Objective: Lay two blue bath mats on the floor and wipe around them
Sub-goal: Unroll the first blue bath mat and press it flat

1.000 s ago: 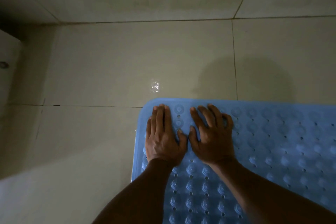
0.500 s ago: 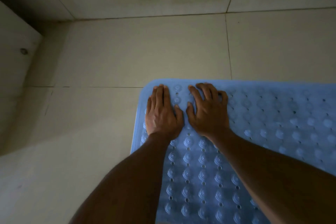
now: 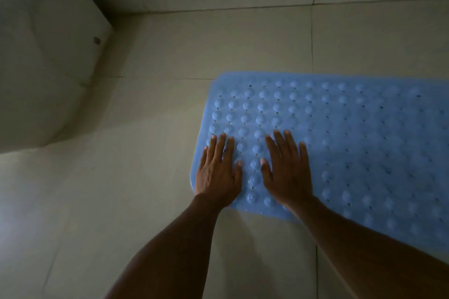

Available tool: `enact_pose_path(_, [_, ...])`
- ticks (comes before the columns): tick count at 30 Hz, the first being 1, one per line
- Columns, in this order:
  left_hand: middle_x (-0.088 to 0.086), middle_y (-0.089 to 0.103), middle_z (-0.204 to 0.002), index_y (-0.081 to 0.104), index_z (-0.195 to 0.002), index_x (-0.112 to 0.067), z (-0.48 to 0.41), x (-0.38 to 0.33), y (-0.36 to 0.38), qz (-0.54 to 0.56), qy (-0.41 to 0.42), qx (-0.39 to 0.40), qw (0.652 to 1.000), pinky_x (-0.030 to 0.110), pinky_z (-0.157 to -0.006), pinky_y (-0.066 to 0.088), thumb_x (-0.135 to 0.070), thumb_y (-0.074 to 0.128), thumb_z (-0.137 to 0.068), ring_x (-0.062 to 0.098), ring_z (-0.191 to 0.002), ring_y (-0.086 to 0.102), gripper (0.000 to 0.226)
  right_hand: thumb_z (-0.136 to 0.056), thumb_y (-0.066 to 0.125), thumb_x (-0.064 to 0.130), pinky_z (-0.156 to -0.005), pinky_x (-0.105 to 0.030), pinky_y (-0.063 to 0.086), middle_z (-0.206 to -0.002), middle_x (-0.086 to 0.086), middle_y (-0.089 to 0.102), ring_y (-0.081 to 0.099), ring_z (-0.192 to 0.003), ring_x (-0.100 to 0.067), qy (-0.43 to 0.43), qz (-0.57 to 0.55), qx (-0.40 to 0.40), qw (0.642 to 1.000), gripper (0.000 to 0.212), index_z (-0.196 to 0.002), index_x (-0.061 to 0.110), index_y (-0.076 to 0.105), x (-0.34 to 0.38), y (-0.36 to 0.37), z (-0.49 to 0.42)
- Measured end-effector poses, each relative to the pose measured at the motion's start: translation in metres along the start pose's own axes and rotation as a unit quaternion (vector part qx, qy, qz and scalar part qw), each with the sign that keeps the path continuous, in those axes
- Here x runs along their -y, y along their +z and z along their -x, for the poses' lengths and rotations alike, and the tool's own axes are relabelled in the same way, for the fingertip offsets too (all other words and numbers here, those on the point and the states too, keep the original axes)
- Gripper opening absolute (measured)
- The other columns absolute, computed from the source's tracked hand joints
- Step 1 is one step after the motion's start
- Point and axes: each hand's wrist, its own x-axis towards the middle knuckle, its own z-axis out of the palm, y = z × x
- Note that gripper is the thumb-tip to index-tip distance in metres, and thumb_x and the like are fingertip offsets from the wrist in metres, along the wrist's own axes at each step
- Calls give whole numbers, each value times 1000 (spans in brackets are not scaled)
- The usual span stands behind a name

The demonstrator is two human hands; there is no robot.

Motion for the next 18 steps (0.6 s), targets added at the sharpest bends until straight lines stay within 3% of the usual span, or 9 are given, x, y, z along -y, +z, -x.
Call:
enact_pose_path(4, [6,21,-168,28,-160,-18,-1,-1,16,20,16,-8,1000,47,-126,18,-45,31,-101,26,-156,11,65,-96,48,37,-119,-56,25,-160,-9,39,29,-151,-29,-8,-3,-43,999,59,-151,16,45,9,13,4])
enact_pose_path(8, [7,27,-166,29,-159,-24,-16,-1,27,1,17,-31,999,45,-124,20,-46,40,-97,28,-155,19,67,-96,46,41,-120,-55,23,-162,-7,34,25,-152,-28,12,32,-37,999,63,-155,22,37,10,17,-4])
enact_pose_path(13, [7,47,-147,39,-154,-30,-32,3,15,-60,41,-24,997,44,-106,37,-51,44,-96,32,-134,44,63,-91,51,40,-118,-55,26,-160,-6,38,30,-150,-30,47,46,-37,997,66,-154,23,40,16,16,-8])
enact_pose_path(18, [6,49,-142,44,-151,-31,-35,3,20,-59,21,-34,997,45,-103,36,-48,51,-92,32,-127,45,62,-88,53,40,-115,-55,29,-157,-6,43,35,-147,-32,61,51,-50,996,65,-151,24,46,20,16,-10])
